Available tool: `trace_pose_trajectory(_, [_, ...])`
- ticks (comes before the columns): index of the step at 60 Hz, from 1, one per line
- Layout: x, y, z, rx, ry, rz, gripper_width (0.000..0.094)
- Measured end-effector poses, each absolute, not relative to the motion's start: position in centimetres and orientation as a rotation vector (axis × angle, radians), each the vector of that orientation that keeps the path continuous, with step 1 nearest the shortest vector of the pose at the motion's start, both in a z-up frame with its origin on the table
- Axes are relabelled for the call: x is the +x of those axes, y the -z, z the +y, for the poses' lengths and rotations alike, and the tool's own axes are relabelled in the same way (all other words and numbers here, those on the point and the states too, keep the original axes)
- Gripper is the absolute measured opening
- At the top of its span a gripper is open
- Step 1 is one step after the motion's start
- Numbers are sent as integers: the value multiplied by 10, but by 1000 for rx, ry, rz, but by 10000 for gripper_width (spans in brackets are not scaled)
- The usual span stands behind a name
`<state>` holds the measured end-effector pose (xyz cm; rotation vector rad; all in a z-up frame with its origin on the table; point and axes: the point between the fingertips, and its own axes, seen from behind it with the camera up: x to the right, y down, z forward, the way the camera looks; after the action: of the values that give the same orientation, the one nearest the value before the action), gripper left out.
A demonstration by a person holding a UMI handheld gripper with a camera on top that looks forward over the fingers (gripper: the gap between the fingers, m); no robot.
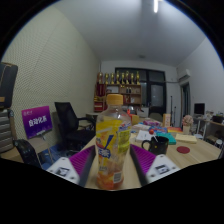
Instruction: Pour water
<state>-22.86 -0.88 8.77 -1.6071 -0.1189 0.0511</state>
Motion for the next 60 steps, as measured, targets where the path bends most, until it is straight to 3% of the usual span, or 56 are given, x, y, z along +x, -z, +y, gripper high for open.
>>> trace_pose_trajectory(3, [-230,-85,-1,-1620,-69,-118,445])
trace_pose_trajectory(13, [-229,-84,7,-1614,-86,-154,443])
trace_pose_trajectory(14, [-230,-84,7,-1613,-88,-169,400])
trace_pose_trajectory(25, [-241,-91,16,-1644,-267,-185,340])
trace_pose_trajectory(40, [-221,-123,38,-1669,-1190,453,338])
trace_pose_trajectory(51, [-207,-138,40,-1506,-1639,880,338])
trace_pose_trajectory(60, [-200,-170,29,-1323,-1859,1121,340])
